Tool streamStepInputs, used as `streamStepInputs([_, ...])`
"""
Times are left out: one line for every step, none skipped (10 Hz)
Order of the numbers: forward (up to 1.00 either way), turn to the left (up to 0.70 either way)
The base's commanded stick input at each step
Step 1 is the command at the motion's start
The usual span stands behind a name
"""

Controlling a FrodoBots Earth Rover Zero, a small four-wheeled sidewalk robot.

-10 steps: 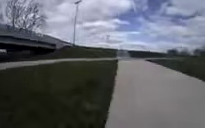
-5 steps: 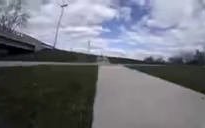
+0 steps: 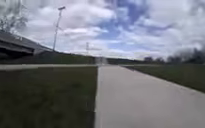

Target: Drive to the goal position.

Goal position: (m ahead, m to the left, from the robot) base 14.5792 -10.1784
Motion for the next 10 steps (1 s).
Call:
streamStepInputs([0.02, 0.0])
streamStepInputs([0.38, 0.0])
streamStepInputs([0.94, 0.0])
streamStepInputs([1.0, -0.27])
streamStepInputs([1.0, -0.4])
streamStepInputs([1.0, -0.4])
streamStepInputs([1.0, -0.4])
streamStepInputs([1.0, -0.4])
streamStepInputs([1.0, -0.4])
streamStepInputs([1.0, -0.31])
